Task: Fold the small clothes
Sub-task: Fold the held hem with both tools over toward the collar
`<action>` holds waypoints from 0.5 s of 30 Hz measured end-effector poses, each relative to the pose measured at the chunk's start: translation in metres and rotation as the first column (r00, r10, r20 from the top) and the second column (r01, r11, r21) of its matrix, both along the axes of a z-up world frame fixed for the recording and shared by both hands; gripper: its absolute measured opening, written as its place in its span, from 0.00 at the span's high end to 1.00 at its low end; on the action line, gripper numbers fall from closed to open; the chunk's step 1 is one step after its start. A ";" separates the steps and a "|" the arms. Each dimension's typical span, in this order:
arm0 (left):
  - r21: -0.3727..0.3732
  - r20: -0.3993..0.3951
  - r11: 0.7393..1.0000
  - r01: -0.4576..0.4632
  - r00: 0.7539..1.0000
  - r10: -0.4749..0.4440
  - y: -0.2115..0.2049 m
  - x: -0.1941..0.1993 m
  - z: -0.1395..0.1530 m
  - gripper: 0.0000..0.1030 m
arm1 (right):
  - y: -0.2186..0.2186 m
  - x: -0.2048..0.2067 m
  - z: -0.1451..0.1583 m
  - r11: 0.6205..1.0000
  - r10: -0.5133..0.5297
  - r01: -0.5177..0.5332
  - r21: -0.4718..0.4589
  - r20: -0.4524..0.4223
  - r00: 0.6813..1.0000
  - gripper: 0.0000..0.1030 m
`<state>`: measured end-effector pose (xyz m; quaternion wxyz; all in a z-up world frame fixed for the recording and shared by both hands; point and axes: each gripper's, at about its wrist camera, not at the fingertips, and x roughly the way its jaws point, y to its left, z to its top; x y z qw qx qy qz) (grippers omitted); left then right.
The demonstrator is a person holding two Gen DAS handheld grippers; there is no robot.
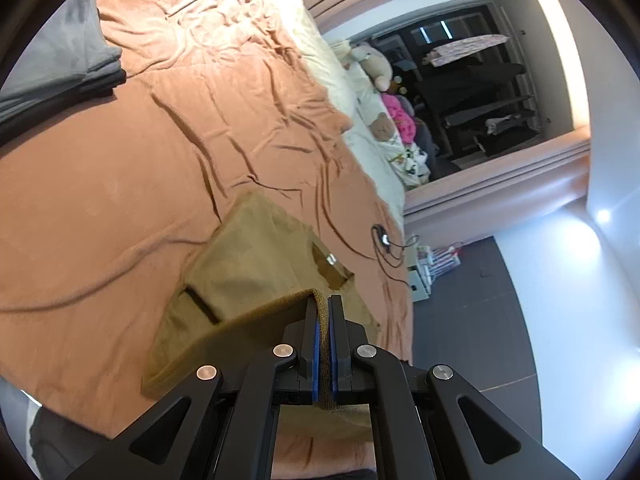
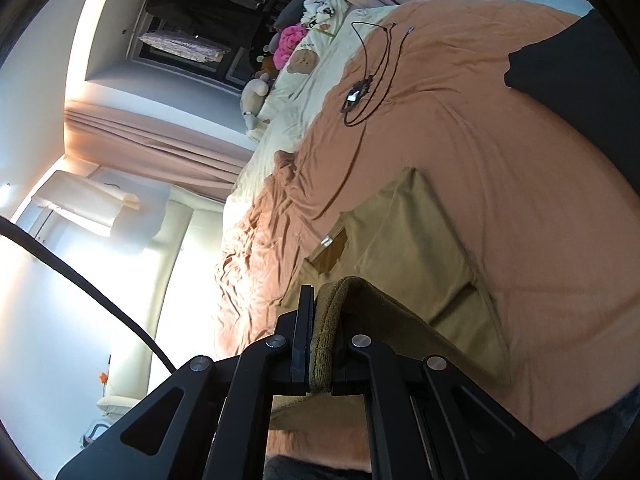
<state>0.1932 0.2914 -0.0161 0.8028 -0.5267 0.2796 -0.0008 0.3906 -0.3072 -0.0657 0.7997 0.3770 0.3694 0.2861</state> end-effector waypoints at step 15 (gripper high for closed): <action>0.011 -0.192 1.000 -0.002 0.981 0.004 0.015 0.092 -0.062 0.97 | 0.026 0.090 -0.035 0.998 -0.013 0.003 -0.059 -0.158 0.987 0.99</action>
